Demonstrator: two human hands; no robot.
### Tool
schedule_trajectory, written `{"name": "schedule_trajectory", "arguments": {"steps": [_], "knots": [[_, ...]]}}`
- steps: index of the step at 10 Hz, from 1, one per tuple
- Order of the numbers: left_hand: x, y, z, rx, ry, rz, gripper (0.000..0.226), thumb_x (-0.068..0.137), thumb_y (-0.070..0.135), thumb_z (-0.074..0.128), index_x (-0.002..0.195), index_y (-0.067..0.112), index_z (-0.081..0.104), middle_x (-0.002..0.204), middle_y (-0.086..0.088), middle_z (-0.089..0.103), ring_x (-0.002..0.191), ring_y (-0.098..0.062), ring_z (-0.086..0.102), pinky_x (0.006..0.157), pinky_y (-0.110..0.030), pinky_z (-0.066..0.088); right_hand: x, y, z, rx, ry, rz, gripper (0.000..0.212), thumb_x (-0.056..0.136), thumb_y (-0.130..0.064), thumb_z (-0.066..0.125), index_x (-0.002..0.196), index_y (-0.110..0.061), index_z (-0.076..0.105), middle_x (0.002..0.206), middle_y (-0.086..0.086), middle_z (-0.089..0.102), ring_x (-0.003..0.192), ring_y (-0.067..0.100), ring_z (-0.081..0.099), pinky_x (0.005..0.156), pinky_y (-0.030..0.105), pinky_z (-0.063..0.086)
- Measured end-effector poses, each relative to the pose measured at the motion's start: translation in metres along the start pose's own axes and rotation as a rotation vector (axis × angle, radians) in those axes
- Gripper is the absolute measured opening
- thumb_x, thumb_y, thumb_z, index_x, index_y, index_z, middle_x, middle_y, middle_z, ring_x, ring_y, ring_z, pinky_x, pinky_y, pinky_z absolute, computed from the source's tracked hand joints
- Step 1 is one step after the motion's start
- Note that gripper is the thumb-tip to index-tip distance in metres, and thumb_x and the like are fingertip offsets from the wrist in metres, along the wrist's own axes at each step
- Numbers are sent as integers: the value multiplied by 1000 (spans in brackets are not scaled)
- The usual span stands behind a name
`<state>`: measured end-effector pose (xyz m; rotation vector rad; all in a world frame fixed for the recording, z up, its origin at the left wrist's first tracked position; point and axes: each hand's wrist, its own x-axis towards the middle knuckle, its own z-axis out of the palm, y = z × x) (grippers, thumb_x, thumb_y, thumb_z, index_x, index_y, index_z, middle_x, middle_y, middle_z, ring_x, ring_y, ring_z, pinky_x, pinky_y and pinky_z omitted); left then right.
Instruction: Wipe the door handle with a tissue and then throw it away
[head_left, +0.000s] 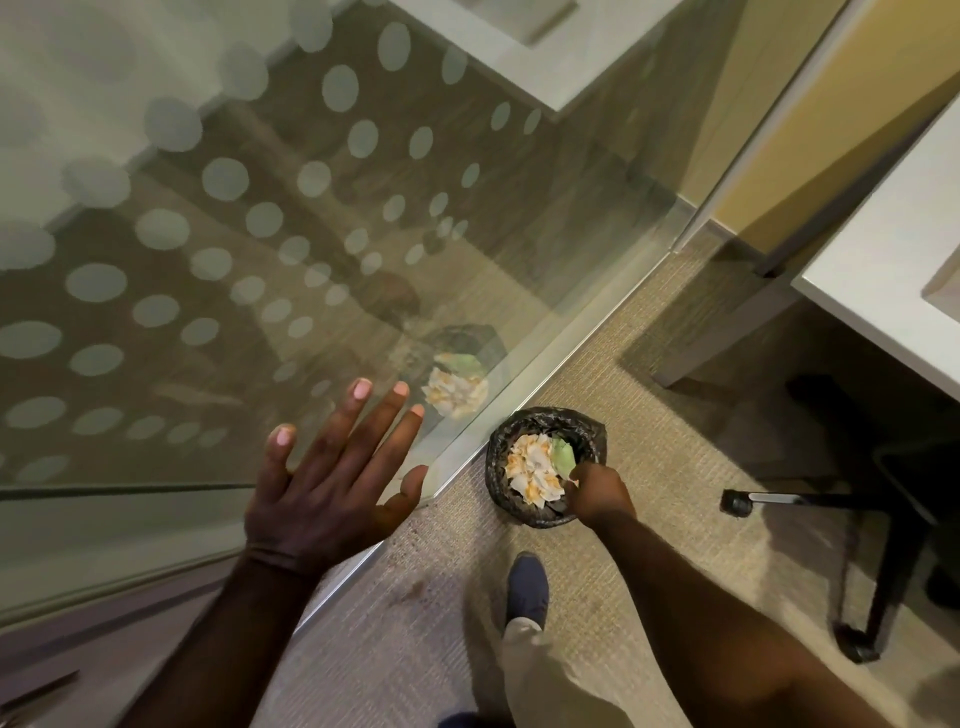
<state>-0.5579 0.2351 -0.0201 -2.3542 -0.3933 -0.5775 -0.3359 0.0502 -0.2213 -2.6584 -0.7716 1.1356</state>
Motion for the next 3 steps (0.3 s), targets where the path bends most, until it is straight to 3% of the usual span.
{"name": "schedule_trajectory", "arguments": {"steps": [1,3], "knots": [[1,2,-3,-26,-32,-28,64,80,62,61,132,25,63,139,5,60,137,-15,46,117,-45,8,-5,5,-6,0,-8,-3,23,93,-24,60,109,-9,67,110,15,69,98,30,64,84,36,54],[10,-2,-17,-270,-142,-70,64,80,60,58,132,23,61,143,4,57,139,-14,44,119,-44,3,-31,-3,-28,84,181,-186,20,92,-23,62,108,-13,68,110,9,69,94,26,65,80,34,53]]}}
